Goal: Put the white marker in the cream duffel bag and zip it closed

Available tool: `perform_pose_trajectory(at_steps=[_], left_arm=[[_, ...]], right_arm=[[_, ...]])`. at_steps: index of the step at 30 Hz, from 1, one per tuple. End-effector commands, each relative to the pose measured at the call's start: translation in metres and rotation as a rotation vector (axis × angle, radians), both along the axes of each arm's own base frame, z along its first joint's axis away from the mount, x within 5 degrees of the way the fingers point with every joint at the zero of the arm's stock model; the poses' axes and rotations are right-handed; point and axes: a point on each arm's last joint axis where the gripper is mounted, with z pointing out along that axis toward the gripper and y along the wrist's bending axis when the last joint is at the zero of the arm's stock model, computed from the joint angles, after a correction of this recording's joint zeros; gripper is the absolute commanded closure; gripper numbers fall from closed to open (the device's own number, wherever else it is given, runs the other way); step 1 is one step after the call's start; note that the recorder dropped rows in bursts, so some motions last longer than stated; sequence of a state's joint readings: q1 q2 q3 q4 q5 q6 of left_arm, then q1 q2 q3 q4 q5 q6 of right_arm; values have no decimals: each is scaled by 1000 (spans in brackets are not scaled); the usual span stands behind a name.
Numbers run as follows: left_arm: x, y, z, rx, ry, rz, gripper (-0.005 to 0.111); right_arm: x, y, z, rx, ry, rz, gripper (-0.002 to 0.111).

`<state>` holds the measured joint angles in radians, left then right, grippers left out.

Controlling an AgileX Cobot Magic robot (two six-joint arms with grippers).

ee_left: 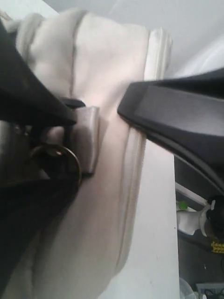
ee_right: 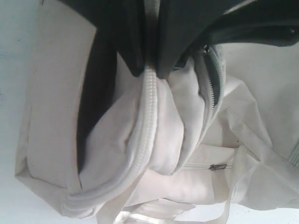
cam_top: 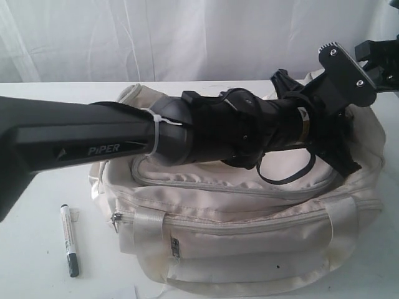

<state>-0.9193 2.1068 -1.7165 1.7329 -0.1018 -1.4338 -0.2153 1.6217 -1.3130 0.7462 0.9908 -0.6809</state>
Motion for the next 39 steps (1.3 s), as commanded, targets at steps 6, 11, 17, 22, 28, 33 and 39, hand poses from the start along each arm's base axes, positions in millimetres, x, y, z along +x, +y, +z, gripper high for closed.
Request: perform_pose_trajectory(at_steps=[6, 11, 17, 22, 28, 33, 39], left_arm=[[0, -12, -13, 8, 19, -67, 67], [0, -12, -13, 6, 21, -63, 94], [-8, -16, -8, -19, 51, -149, 107], [-15, -5, 5, -34, 56, -138, 107], [-28, 18, 2, 15, 75, -93, 107], [-39, 40, -3, 61, 88, -51, 107], [-53, 46, 5, 55, 91, -80, 107]], right_arm=[[-3, 3, 13, 41, -53, 1, 108], [-3, 3, 13, 41, -53, 1, 108], [-3, 3, 13, 40, -55, 0, 108], [-3, 2, 13, 38, -59, -5, 108], [-1, 1, 13, 25, -73, -20, 108], [0, 0, 13, 17, -82, -29, 108], [2, -2, 13, 11, -99, -49, 108]])
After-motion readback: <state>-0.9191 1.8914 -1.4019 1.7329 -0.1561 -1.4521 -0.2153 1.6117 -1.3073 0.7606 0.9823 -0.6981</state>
